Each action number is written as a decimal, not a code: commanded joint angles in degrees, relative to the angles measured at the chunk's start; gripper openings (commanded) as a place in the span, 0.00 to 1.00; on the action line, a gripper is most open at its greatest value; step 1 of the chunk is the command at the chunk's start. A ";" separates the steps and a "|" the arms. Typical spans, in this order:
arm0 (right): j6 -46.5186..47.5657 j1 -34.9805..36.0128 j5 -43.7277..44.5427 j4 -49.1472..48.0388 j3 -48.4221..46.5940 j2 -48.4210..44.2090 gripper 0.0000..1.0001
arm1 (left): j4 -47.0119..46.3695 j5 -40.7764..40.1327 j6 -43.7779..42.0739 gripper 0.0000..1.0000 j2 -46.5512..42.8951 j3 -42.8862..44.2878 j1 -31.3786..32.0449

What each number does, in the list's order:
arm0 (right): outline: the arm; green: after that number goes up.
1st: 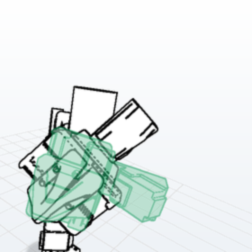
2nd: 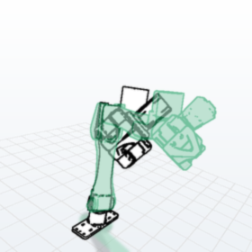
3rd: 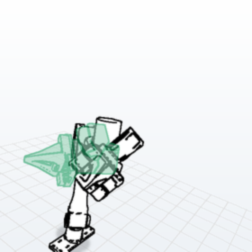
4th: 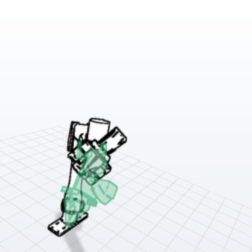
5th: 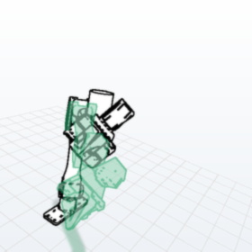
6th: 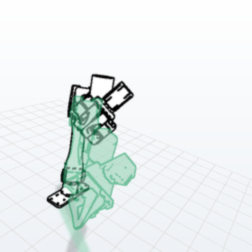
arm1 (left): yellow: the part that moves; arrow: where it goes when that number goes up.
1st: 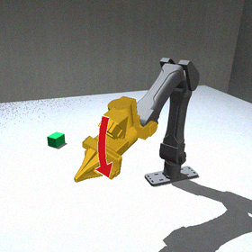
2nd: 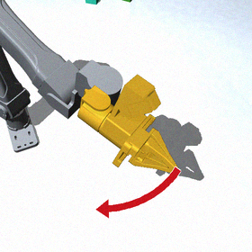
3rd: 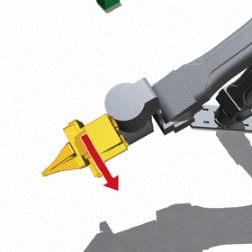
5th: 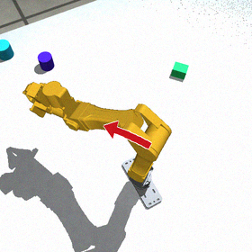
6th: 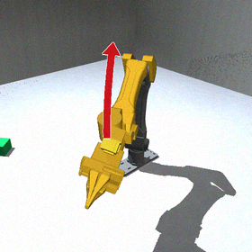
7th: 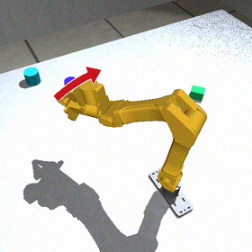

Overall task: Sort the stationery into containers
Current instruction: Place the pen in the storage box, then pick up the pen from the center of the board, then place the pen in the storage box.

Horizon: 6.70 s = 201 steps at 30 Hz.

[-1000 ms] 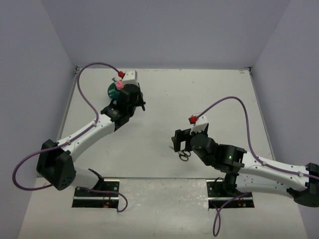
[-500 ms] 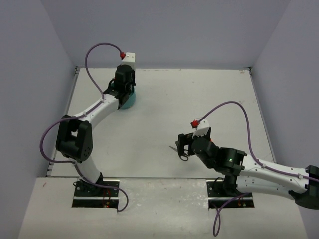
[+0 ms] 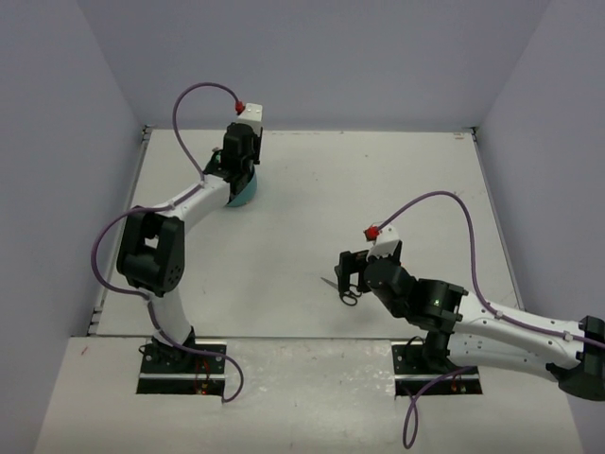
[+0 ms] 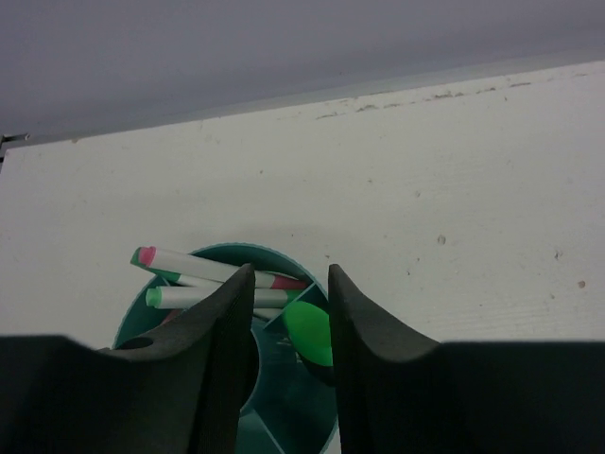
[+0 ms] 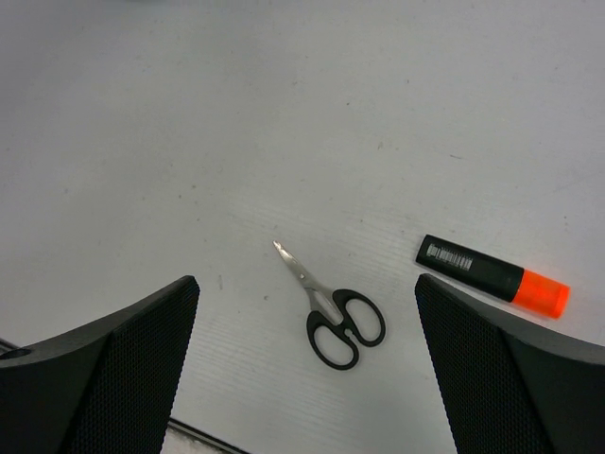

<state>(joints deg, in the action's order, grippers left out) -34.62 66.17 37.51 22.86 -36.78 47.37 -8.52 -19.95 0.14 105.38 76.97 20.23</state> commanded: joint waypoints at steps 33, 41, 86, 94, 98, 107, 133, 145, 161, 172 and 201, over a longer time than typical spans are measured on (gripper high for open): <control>-74.58 -30.91 -8.81 25.94 -12.00 19.84 0.82 | 33.30 20.22 22.66 1.00 -61.32 -22.90 8.51; -89.28 -36.33 -18.60 33.83 -17.71 32.95 0.75 | 35.17 22.35 20.38 1.00 -64.07 -27.05 8.51; -38.15 -33.79 -7.40 9.05 -17.86 35.07 0.00 | 27.48 26.08 27.25 1.00 -65.30 -32.53 8.16; 17.09 -14.41 -23.18 -16.31 -10.77 18.94 0.00 | 11.31 40.16 38.17 1.00 -61.13 -34.65 8.16; 23.98 -7.83 -28.01 -16.26 -9.67 13.47 0.00 | 2.57 47.53 43.95 1.00 -56.62 -35.66 8.17; 26.71 -3.21 -26.58 -9.11 -16.21 12.35 0.00 | -3.91 54.77 46.09 1.00 -49.22 -36.36 12.64; 19.42 -1.72 -6.67 -6.07 -17.01 14.42 0.99 | 19.34 23.54 33.96 0.00 -42.26 -22.74 15.46; 7.64 -12.58 -4.29 -1.59 -7.75 0.88 0.99 | 34.12 -10.08 27.74 0.00 -16.01 9.47 4.76; 8.71 -14.38 -5.14 -4.82 -3.67 2.56 0.99 | 34.24 -20.05 17.49 0.00 3.27 25.63 4.38; 8.53 -14.40 -6.12 -5.60 -2.20 0.62 0.99 | 29.05 -19.76 18.45 0.00 4.15 19.53 4.21; 8.98 -14.31 -8.39 -6.68 -1.66 1.37 0.99 | 23.34 -13.39 24.76 0.40 1.68 6.98 4.06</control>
<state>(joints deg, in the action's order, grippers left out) -25.12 52.05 29.42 18.52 -38.87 48.62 16.94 -35.12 23.26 110.96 83.33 24.32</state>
